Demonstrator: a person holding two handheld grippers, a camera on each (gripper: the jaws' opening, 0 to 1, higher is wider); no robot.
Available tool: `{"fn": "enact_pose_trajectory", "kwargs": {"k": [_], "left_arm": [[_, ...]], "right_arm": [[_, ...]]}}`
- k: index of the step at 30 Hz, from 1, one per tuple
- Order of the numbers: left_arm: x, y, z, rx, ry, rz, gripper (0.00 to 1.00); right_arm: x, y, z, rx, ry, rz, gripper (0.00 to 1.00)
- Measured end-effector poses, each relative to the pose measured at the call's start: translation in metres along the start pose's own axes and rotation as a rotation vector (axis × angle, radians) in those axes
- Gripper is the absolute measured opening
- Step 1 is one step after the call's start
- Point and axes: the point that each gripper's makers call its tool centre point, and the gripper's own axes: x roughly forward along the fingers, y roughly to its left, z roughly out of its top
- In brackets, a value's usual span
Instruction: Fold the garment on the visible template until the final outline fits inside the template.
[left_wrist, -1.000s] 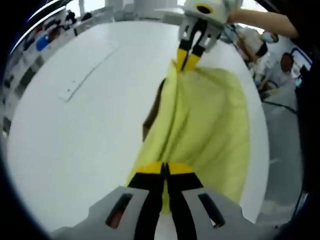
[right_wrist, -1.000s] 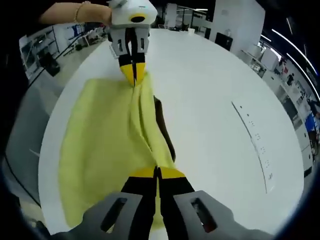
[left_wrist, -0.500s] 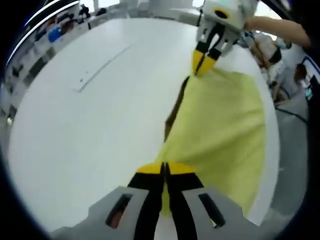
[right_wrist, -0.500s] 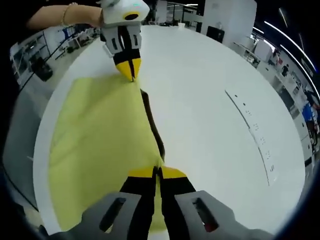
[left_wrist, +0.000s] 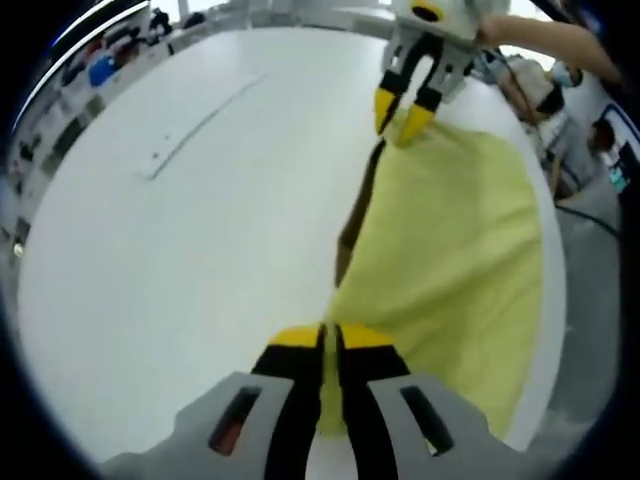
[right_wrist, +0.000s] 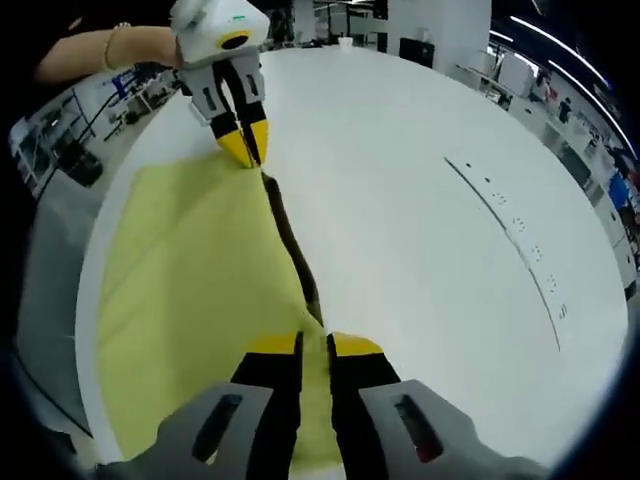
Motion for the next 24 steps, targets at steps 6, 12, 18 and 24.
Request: {"fn": "enact_pose_trajectory", "kwargs": {"k": [6, 12, 18, 24], "left_arm": [[-0.006, 0.005, 0.001, -0.025, -0.005, 0.023, 0.0], [-0.019, 0.017, 0.013, -0.073, -0.072, 0.072, 0.0], [-0.008, 0.013, 0.008, -0.094, -0.042, 0.06, 0.0], [0.0, 0.007, 0.001, -0.073, -0.011, 0.053, 0.0]], "right_arm": [[-0.01, -0.001, 0.005, -0.023, -0.005, -0.031, 0.02], [-0.022, -0.01, 0.014, -0.03, -0.036, -0.071, 0.02], [-0.006, -0.012, 0.003, 0.007, 0.004, -0.072, 0.03], [0.003, -0.013, -0.001, 0.024, 0.023, -0.093, 0.03]]}}
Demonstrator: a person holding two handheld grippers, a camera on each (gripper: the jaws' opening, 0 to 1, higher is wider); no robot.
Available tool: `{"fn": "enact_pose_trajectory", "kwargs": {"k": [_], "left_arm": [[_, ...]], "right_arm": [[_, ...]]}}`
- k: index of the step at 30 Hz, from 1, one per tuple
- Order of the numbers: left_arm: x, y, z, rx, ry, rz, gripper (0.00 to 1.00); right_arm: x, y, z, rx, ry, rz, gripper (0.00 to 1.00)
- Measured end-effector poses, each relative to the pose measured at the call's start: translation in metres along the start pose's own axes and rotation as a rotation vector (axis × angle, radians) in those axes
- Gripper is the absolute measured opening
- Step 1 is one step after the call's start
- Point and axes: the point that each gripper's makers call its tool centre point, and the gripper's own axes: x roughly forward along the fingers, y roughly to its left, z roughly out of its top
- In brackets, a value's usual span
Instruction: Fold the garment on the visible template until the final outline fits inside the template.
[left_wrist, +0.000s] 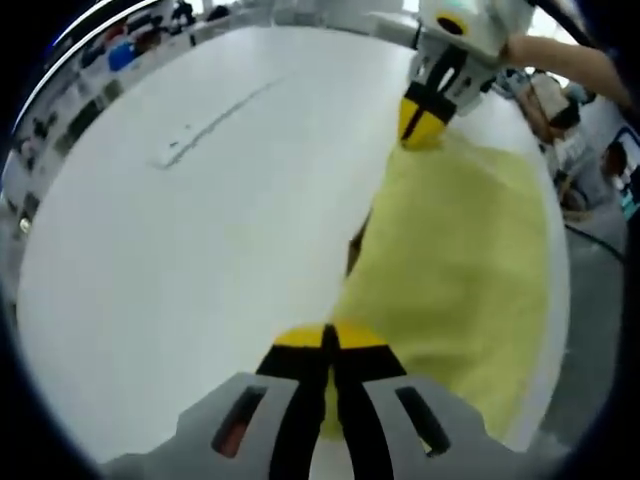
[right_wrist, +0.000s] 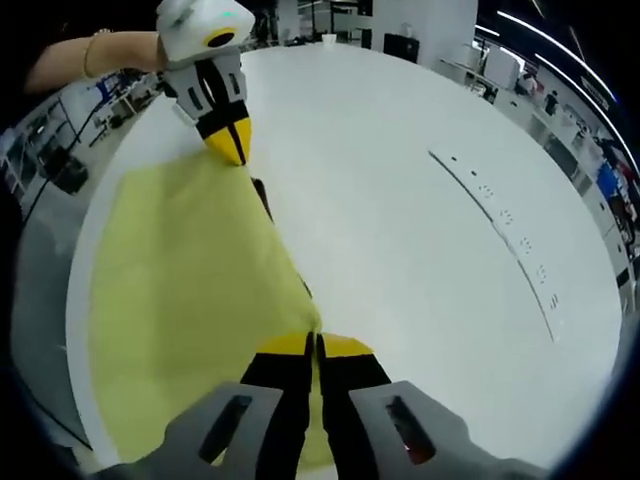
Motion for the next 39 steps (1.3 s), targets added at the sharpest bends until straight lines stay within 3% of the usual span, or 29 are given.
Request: {"fn": "enact_pose_trajectory", "kwargs": {"k": [5, 8, 14, 18, 23, 25, 29, 31, 36, 39], "left_arm": [[-0.004, 0.012, 0.0, 0.005, -0.001, 0.062, 0.0], [-0.017, 0.021, 0.005, -0.011, -0.037, 0.133, 0.0], [-0.059, 0.022, 0.004, -0.035, -0.127, 0.223, 0.0], [-0.094, 0.003, -0.013, -0.163, -0.219, 0.242, 0.0], [-0.119, -0.038, -0.06, -0.309, -0.266, 0.229, 0.04], [-0.122, -0.052, -0.073, -0.319, -0.275, 0.213, 0.07], [-0.118, -0.091, -0.098, -0.337, -0.314, 0.145, 0.13], [-0.114, -0.103, -0.105, -0.387, -0.343, 0.114, 0.16], [-0.103, -0.129, -0.123, -0.429, -0.373, 0.066, 0.19], [-0.093, -0.141, -0.126, -0.428, -0.378, 0.029, 0.22]], "right_arm": [[0.0, -0.01, -0.007, -0.009, 0.031, -0.072, 0.08], [-0.005, -0.015, -0.01, -0.005, 0.024, -0.121, 0.07], [-0.039, -0.015, -0.004, 0.077, -0.11, -0.201, 0.12], [-0.078, 0.001, -0.016, 0.216, -0.214, -0.242, 0.18], [-0.109, 0.047, -0.059, 0.353, -0.264, -0.175, 0.21], [-0.115, 0.071, -0.079, 0.425, -0.28, -0.107, 0.24], [-0.122, 0.114, -0.106, 0.489, -0.327, 0.009, 0.28], [-0.12, 0.123, -0.119, 0.493, -0.324, 0.009, 0.28], [-0.115, 0.134, -0.119, 0.503, -0.393, 0.028, 0.29], [-0.105, 0.138, -0.12, 0.467, -0.395, 0.038, 0.3]]}}
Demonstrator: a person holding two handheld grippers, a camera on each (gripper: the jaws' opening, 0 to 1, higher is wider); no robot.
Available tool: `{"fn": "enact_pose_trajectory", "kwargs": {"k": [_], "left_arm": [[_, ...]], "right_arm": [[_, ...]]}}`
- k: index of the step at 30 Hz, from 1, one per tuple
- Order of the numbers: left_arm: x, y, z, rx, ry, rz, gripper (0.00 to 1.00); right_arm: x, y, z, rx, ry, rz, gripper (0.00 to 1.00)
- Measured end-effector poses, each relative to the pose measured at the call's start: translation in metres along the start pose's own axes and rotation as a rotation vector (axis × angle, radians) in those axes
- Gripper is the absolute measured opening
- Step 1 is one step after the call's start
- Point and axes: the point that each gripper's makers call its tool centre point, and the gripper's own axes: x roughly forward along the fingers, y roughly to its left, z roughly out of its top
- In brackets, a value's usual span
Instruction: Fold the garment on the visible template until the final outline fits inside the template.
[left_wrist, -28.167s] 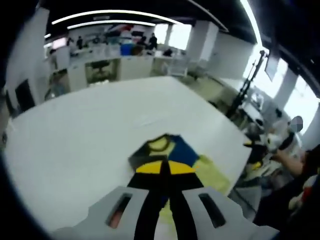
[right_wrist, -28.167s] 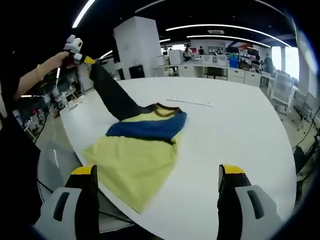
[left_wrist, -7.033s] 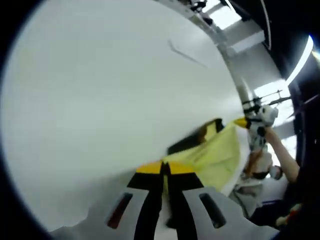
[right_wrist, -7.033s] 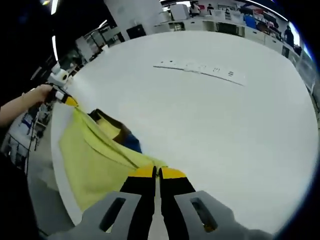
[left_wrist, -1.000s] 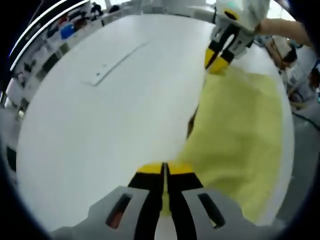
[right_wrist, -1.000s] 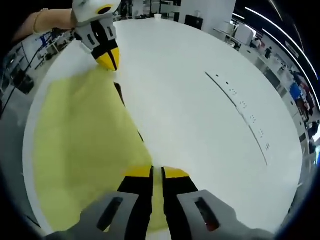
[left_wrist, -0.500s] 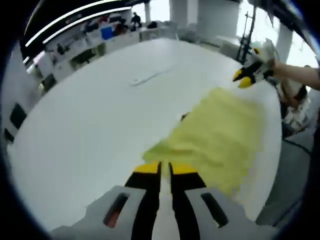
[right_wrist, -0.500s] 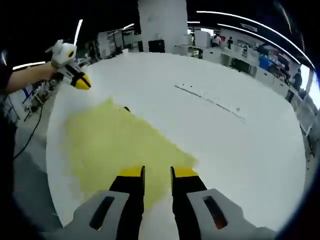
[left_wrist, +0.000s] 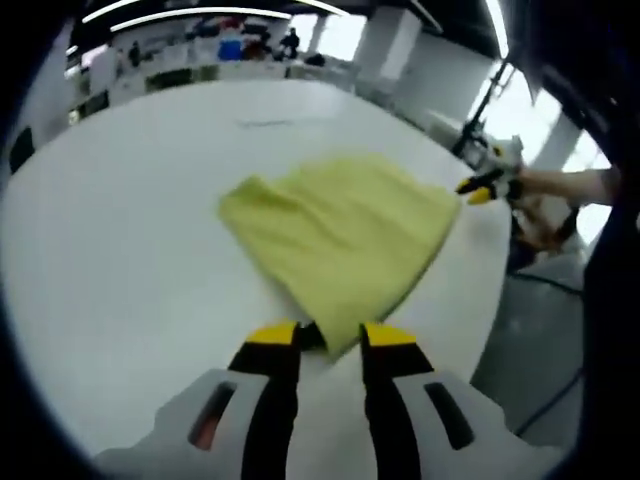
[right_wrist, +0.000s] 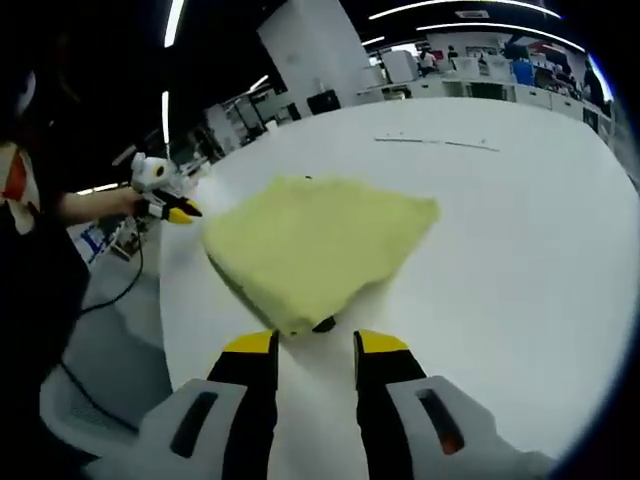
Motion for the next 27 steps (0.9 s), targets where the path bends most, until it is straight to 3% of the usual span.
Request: {"fn": "enact_pose_trajectory", "kwargs": {"k": [3, 7, 14, 20, 24, 27], "left_arm": [[0.003, -0.002, -0.005, -0.005, -0.003, -0.013, 0.24], [0.004, -0.005, -0.002, -0.018, -0.045, -0.031, 0.24], [0.013, -0.005, -0.009, -0.027, -0.044, -0.035, 0.22], [0.016, -0.011, -0.011, -0.011, -0.036, -0.066, 0.13], [0.019, -0.011, -0.016, 0.005, -0.006, -0.076, 0.01], [0.018, -0.01, -0.013, 0.018, -0.001, -0.089, 0.0]], "right_arm": [[0.005, 0.005, 0.001, -0.017, -0.003, 0.022, 0.29], [0.006, 0.01, 0.018, -0.03, -0.072, 0.033, 0.3], [0.016, 0.021, 0.01, -0.041, -0.035, 0.067, 0.28], [0.02, 0.024, 0.011, -0.045, -0.038, 0.081, 0.19], [0.019, 0.022, 0.011, -0.052, -0.038, 0.081, 0.13], [0.015, 0.023, 0.008, -0.07, -0.014, 0.093, 0.05]]}}
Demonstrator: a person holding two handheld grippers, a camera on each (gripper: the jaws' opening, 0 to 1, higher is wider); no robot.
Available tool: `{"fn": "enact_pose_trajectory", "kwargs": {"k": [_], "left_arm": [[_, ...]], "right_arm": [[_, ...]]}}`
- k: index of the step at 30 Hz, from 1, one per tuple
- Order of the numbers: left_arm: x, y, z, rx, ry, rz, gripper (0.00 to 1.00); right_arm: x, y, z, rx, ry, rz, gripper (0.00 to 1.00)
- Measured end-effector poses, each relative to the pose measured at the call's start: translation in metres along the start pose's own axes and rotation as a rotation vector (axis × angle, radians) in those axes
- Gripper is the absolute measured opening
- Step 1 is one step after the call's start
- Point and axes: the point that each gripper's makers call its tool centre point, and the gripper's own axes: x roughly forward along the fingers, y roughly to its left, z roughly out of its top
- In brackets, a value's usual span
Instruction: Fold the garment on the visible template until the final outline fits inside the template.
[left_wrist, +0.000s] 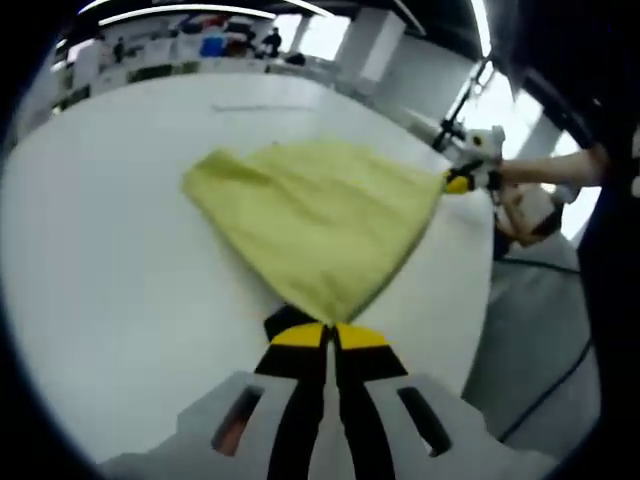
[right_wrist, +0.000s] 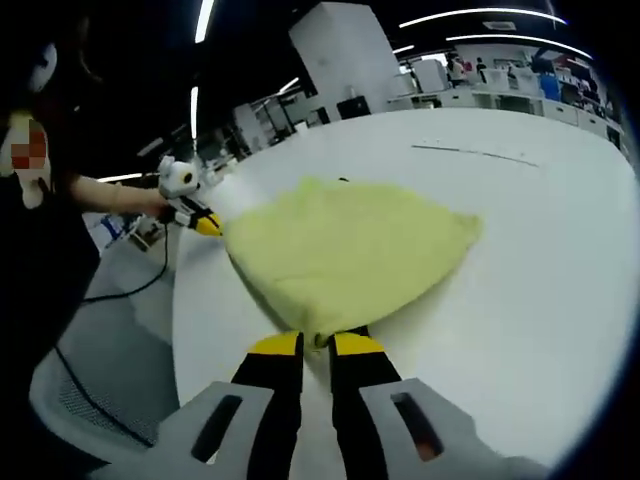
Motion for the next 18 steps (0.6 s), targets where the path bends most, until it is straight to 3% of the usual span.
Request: {"fn": "enact_pose_trajectory", "kwargs": {"k": [8, 18], "left_arm": [[-0.009, 0.01, 0.0, 0.024, 0.047, -0.006, 0.0], [-0.013, 0.013, -0.004, 0.036, 0.087, -0.013, 0.0]], "right_arm": [[-0.005, 0.003, -0.008, -0.056, 0.067, 0.033, 0.01], [-0.016, 0.012, -0.006, -0.092, 0.097, 0.075, 0.01]]}}
